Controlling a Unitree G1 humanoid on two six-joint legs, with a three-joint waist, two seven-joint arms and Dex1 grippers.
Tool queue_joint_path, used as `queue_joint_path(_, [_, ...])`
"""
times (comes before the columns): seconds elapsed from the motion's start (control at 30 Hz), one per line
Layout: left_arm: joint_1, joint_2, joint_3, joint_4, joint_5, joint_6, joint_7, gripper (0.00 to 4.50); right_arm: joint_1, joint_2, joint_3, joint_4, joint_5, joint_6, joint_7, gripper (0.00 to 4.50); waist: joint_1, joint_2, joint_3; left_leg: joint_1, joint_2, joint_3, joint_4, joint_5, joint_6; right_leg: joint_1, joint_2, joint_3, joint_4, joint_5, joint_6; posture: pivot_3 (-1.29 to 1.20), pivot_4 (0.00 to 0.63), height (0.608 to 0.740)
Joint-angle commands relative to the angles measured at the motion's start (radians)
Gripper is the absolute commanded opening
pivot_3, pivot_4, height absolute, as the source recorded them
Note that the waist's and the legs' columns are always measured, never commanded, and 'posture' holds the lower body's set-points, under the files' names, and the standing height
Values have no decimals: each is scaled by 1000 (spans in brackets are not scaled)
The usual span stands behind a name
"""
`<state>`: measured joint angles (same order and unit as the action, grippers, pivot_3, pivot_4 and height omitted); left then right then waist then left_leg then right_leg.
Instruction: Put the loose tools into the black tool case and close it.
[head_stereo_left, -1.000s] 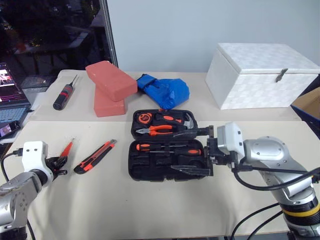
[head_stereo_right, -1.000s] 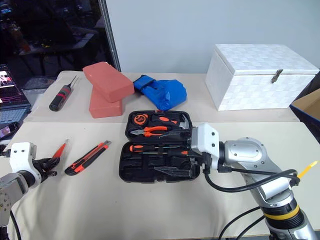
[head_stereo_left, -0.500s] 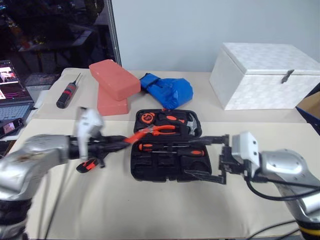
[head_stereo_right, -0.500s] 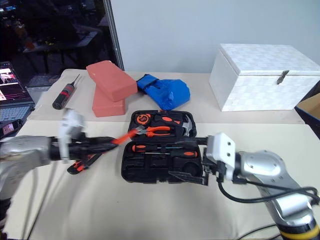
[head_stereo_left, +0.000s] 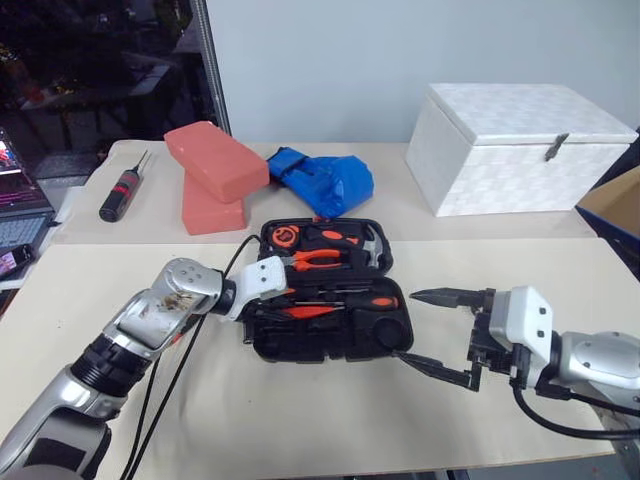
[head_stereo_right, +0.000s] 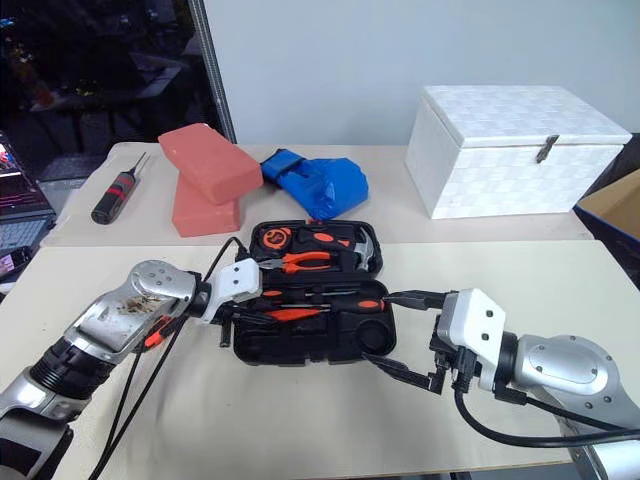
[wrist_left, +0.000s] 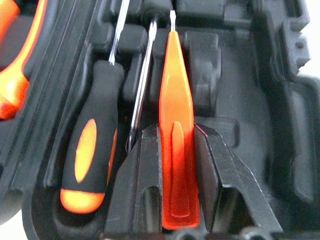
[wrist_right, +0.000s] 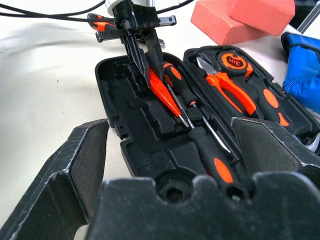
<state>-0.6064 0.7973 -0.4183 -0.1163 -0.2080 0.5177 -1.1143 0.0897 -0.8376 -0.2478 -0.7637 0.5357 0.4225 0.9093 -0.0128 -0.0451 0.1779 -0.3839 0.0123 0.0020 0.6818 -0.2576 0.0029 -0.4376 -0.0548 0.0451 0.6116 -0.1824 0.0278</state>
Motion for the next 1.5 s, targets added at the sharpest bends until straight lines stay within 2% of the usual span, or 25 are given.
queue_joint_path(0.03, [0,-3,-17,22,51,-27,-23,456,-10,-15,-30,-43,26,9,-15,4500,0,0,0,0,0,0,0,0,0,0,0,0,0,0,0,0,150,740])
queue_joint_path(0.6, [16,-4,-19,9,93,11,-81,456,-28,-28,-14,-36,30,12,-21,4500,-1,0,0,3,0,0,1,0,0,2,0,0,1,0,0,0,150,740])
queue_joint_path(0.67, [15,-13,11,4,66,23,-78,1459,-30,-29,-12,-35,31,12,-20,4500,-2,0,0,3,0,0,1,0,0,2,0,0,1,0,0,0,150,740])
queue_joint_path(0.77, [13,-60,121,-13,-32,65,-51,2504,-29,-29,-14,-34,35,11,-20,4500,-1,0,0,3,1,-1,1,0,0,3,1,0,1,0,0,0,150,740])
queue_joint_path(0.8, [13,-75,171,-23,-81,92,-49,2811,-27,-30,-14,-32,35,8,-19,4500,0,0,0,3,1,-1,1,0,0,2,1,0,1,0,0,0,150,740])
queue_joint_path(0.83, [17,-84,215,-35,-134,124,-55,2811,-25,-30,-15,-31,35,6,-18,4500,0,0,0,2,1,-1,1,0,0,2,1,0,1,0,0,0,150,740])
queue_joint_path(0.93, [50,-111,336,-67,-275,243,-37,2226,-29,-27,-14,-23,36,4,-20,4500,-2,0,0,-1,1,-1,2,0,0,0,0,-1,1,0,0,0,150,740])
queue_joint_path(1.13, [177,-226,377,-139,-315,238,104,55,-35,-29,-13,-19,40,7,-22,4500,0,0,0,1,0,-1,2,0,0,1,0,0,1,0,1,0,150,740])
queue_joint_path(1.3, [287,-226,334,-181,-247,180,163,10,-27,-39,-29,-26,47,15,-20,4500,1,0,0,1,0,-1,4,0,0,2,0,0,2,1,1,0,150,740])
queue_joint_path(1.5, [306,-282,301,-107,-181,143,272,10,-22,-44,-33,-33,52,23,-26,4500,1,0,0,3,0,-1,4,0,0,3,0,0,2,1,1,0,150,740])
